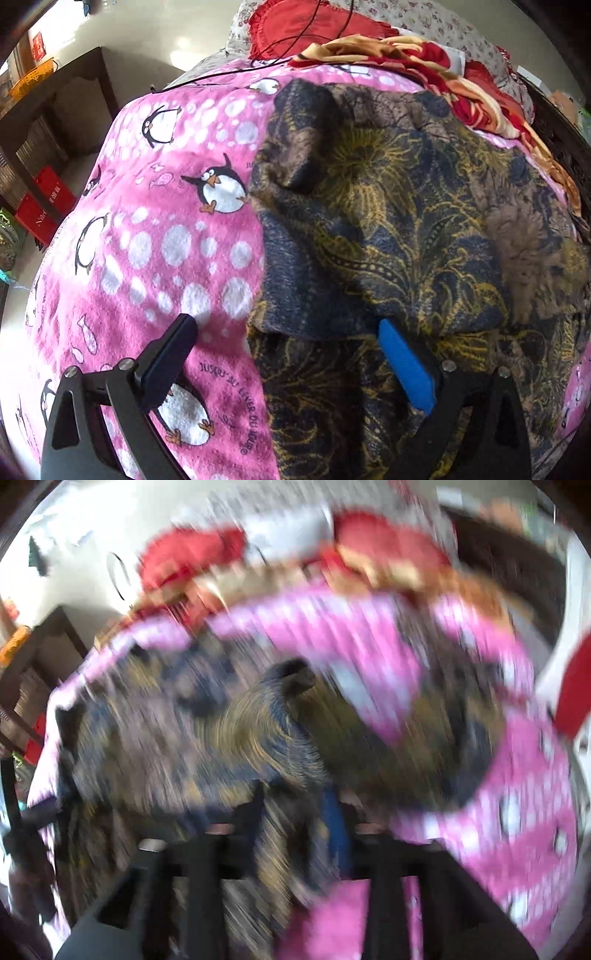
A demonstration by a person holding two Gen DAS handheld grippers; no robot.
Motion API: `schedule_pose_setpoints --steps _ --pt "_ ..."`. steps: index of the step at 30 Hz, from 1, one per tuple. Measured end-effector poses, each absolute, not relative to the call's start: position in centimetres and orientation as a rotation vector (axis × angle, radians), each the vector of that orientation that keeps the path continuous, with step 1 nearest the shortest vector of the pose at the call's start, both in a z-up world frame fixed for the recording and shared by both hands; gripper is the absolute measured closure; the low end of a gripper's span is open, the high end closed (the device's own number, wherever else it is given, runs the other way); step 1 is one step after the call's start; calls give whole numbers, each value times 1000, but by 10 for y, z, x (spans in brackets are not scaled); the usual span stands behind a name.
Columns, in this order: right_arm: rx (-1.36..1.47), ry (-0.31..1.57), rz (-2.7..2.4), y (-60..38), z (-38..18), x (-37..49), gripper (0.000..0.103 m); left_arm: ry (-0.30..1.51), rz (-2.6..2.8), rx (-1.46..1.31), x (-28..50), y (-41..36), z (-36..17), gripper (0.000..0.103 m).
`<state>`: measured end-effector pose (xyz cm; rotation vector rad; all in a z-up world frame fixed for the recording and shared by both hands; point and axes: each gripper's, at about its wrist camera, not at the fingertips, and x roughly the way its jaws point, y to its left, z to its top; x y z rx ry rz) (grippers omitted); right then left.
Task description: Fold small clothes
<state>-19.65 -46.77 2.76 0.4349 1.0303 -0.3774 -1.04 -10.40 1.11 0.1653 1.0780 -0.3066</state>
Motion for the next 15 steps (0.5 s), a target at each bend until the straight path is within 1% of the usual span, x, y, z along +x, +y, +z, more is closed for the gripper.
schedule_pose_setpoints --steps 2,4,7,8,11,12,13,14,15 --pt "459 1005 -412 -480 30 -214 60 1062 -310 162 -15 -103 18 2" --pt "439 959 -426 -486 40 -213 60 1037 -307 159 -17 -103 28 2" --pt "353 921 -384 -473 51 -186 59 1000 -323 150 -24 -102 40 2" --pt "290 923 -396 -468 51 -170 58 995 -322 159 -24 -103 43 2" --pt "225 951 -433 -464 39 -135 58 1002 -310 178 -18 -103 43 2" --pt "228 964 -407 -465 34 -127 71 1008 -302 178 -13 -102 43 2" --pt "219 984 -396 -466 29 -120 89 1014 -294 174 -10 -98 43 2" --pt "205 979 -406 -466 31 -119 97 1019 -289 162 -8 -94 42 2" --pt "202 952 -411 -467 36 -123 97 1019 -287 154 -7 -90 42 2"
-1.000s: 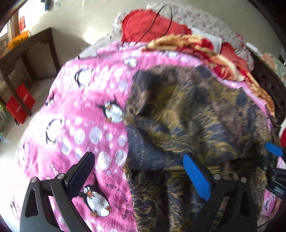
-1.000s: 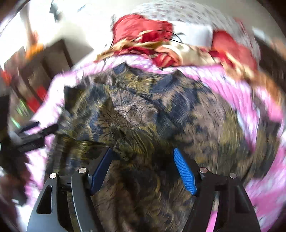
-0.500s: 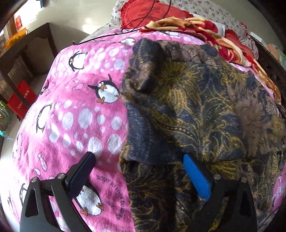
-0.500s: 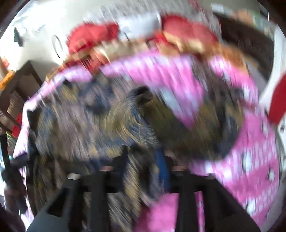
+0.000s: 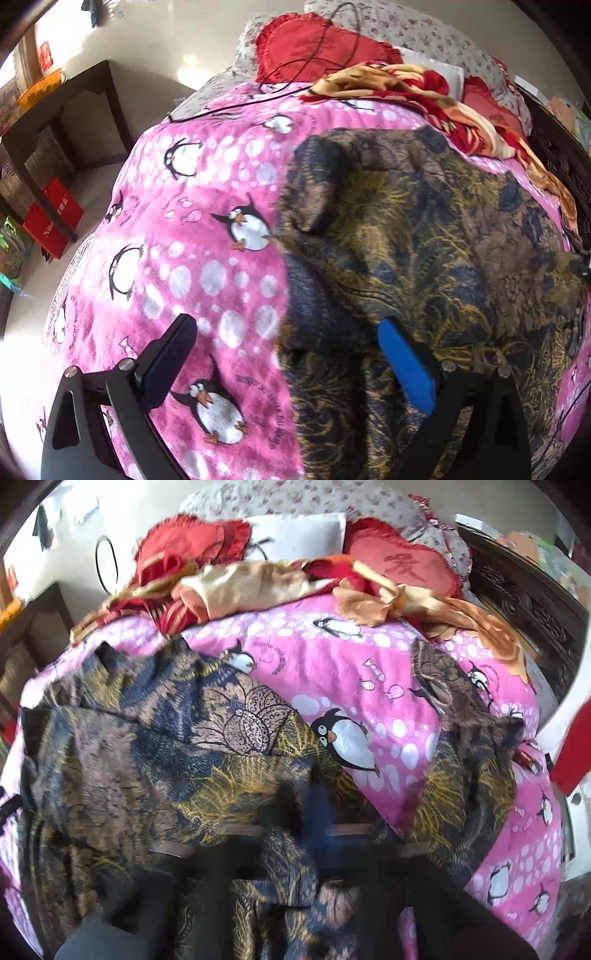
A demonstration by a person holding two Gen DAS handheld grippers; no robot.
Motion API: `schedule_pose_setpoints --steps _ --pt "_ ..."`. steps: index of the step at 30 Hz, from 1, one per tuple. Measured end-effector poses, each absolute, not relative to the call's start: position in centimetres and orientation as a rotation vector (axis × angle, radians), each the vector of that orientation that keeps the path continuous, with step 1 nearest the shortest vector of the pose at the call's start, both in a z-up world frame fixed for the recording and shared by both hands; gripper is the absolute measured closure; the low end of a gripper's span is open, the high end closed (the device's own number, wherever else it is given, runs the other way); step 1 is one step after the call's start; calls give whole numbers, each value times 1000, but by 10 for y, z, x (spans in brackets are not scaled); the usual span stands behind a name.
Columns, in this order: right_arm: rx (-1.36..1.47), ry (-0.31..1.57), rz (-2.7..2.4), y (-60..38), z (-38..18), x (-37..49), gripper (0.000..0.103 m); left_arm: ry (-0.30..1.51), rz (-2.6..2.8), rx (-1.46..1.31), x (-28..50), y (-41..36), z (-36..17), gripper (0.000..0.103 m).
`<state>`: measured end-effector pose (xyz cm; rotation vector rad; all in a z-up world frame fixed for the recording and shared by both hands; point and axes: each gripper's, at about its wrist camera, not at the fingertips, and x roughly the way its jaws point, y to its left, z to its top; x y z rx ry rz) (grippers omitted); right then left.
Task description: Fold small clothes
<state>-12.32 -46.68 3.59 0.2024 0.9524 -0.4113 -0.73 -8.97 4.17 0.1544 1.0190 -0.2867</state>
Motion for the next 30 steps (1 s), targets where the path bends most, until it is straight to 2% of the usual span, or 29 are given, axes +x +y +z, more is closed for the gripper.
schedule_pose_setpoints --steps 3,7,10,11,12,16,22,26,30 --pt "196 863 -497 -472 50 -135 97 1043 -262 139 2 -83 29 2" --pt "210 991 -576 -481 21 -113 92 1075 -258 125 4 -83 18 2" --pt "239 889 -571 -461 47 -119 81 1048 -264 122 2 -77 19 2" --pt "248 839 -524 -449 57 -119 73 1050 -258 121 3 -75 17 2" --pt "253 810 -454 -434 65 -114 70 1057 -255 116 4 -72 15 2" --pt "277 900 54 -334 58 -45 70 1051 -247 83 0 -65 12 2" --pt "141 970 261 -225 21 64 70 1039 -267 89 -5 -61 10 2" --pt "128 991 186 -209 -4 112 73 1030 -277 75 -5 -60 9 2" --pt "246 979 198 -223 0 115 75 1022 -284 89 -9 -58 11 1"
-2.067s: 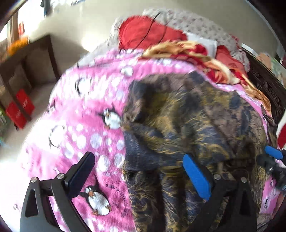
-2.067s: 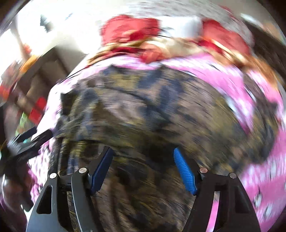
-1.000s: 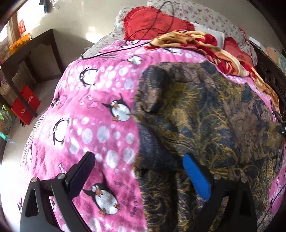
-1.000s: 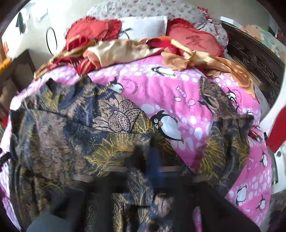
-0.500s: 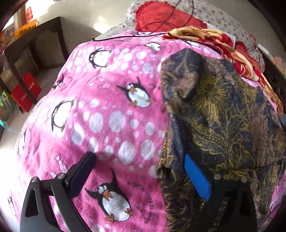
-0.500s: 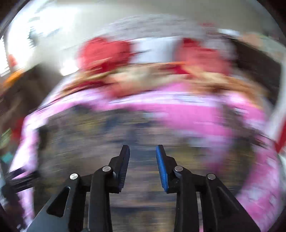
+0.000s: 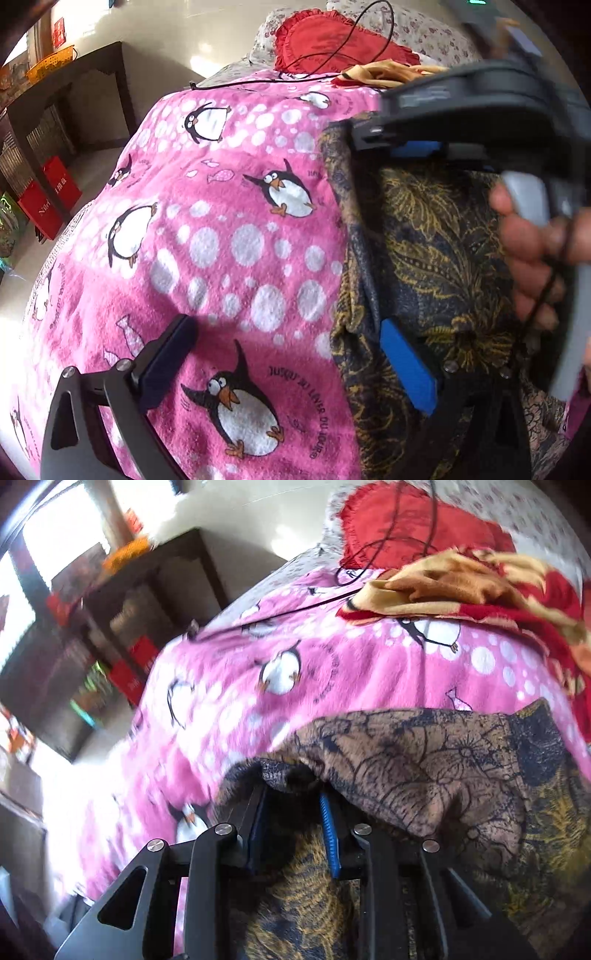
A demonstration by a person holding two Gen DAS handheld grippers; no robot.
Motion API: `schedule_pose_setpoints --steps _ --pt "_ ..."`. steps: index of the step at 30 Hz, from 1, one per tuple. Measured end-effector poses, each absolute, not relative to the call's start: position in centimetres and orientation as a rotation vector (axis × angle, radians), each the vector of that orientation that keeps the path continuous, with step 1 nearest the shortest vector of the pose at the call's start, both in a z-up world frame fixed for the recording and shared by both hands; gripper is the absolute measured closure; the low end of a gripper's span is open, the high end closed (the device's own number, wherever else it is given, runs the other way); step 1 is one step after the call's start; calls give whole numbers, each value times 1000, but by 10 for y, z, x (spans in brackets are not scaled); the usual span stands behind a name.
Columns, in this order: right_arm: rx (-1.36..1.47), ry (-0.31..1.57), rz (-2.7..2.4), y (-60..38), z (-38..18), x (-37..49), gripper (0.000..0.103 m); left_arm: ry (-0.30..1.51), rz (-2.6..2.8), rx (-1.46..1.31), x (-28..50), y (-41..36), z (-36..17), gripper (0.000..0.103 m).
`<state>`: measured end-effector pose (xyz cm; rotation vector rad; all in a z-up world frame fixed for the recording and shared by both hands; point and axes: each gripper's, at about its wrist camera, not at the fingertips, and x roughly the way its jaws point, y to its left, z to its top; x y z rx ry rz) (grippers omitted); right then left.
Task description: Fold small clothes
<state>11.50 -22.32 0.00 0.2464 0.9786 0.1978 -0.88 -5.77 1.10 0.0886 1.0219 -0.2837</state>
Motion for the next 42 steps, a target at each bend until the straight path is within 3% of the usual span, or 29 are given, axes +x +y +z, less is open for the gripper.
schedule_pose_setpoints --steps 6,11,15,18,27,32,35,38,42 --pt "204 974 169 -252 17 40 73 983 -290 70 -9 -55 29 1" --pt "227 1068 45 -279 -21 2 71 993 -295 77 -14 -69 41 1" --pt "290 997 27 -304 9 -34 70 973 -336 98 -29 -91 54 1" --pt "293 961 -53 -340 23 -70 64 983 -366 101 -37 -107 57 1" --pt "384 1063 -298 -463 -5 -170 63 1028 -416 150 -53 -155 44 1" --pt "407 910 -301 -498 34 -192 63 1018 -430 171 -56 -167 45 1" --pt "513 817 -406 -538 49 -189 55 1015 -424 170 -52 -167 47 1" --pt "751 717 -487 -589 42 -184 45 1017 -412 166 -48 -163 48 1" --pt "912 696 -584 -632 16 -166 44 1028 -388 174 -43 -158 45 1"
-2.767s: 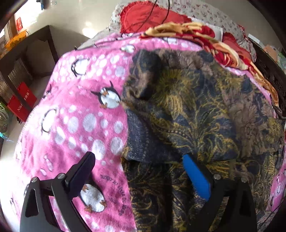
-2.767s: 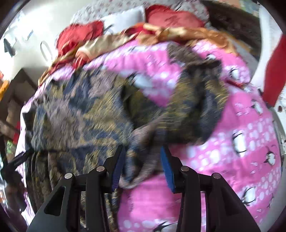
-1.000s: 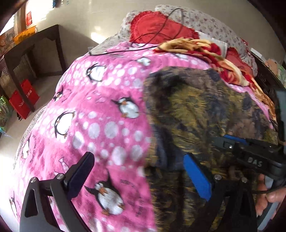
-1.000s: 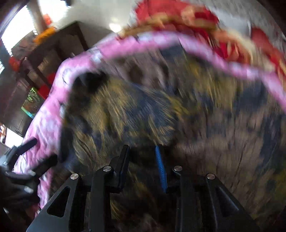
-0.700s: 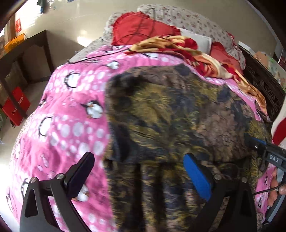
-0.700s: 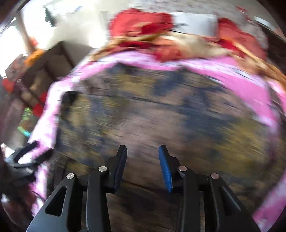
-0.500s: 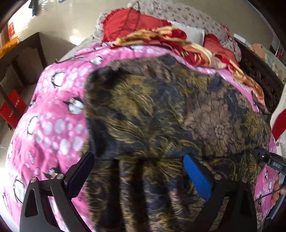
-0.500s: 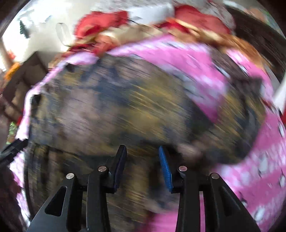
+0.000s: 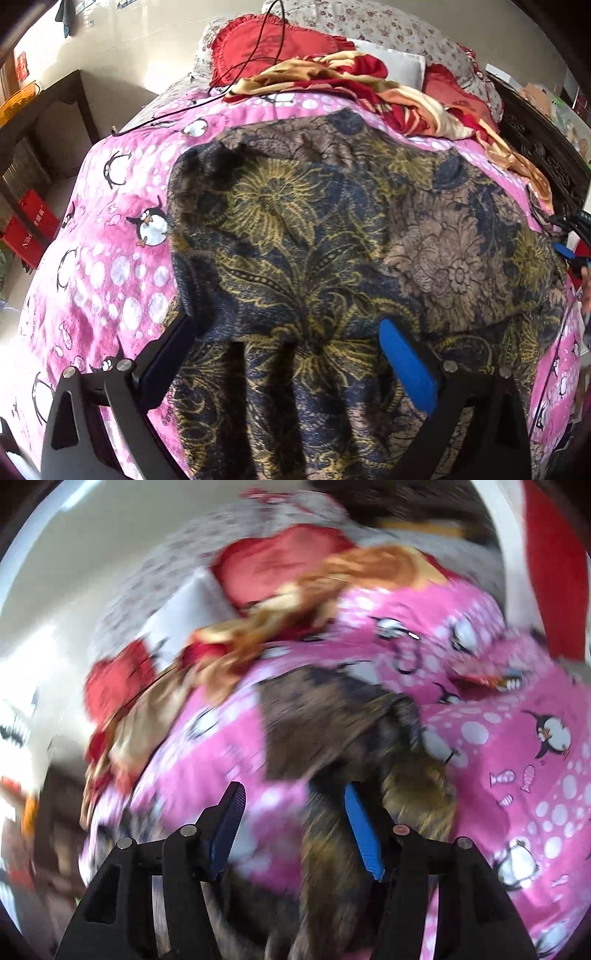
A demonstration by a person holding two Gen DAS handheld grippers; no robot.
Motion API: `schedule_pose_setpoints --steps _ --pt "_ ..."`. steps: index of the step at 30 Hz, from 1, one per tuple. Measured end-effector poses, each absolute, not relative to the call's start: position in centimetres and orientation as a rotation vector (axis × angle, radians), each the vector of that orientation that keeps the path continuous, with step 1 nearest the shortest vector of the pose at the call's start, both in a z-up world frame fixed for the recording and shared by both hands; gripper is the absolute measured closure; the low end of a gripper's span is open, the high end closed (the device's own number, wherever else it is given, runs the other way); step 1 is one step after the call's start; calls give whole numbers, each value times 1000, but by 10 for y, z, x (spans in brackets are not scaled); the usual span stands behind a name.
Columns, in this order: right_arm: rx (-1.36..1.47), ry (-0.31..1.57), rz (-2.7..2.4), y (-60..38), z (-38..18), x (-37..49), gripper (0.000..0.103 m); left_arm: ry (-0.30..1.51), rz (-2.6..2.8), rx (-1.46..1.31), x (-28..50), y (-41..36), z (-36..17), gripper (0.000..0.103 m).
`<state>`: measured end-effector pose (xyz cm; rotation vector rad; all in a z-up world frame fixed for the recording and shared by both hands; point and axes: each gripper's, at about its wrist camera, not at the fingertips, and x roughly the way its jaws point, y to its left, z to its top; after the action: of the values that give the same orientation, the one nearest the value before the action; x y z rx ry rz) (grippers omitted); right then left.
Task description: Fold small clothes
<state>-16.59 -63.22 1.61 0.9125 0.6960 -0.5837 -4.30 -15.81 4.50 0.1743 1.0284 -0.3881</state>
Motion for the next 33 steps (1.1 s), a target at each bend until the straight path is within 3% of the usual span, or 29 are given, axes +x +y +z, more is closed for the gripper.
schedule_pose_setpoints --steps 2,3,4,5,17,22,27,33 --pt "936 678 -556 -644 11 -159 50 1034 -383 183 -43 -157 43 1" --pt "923 678 -540 -641 10 -152 75 1036 -379 192 -43 -157 41 1" --pt "887 695 -540 -640 13 -149 88 1036 -377 198 -43 -156 41 1" --pt "852 698 -548 -638 21 -149 94 1036 -375 202 -44 -155 41 1" --pt "398 724 105 -522 203 -203 95 968 -360 110 -40 -122 76 1" --pt "283 741 431 -442 245 -181 95 931 -346 86 -39 -99 93 1" --pt "227 878 586 -373 222 -114 95 901 -300 89 -35 -71 100 1" --pt "302 1136 523 -312 106 10 91 941 -289 2 -25 -48 92 1"
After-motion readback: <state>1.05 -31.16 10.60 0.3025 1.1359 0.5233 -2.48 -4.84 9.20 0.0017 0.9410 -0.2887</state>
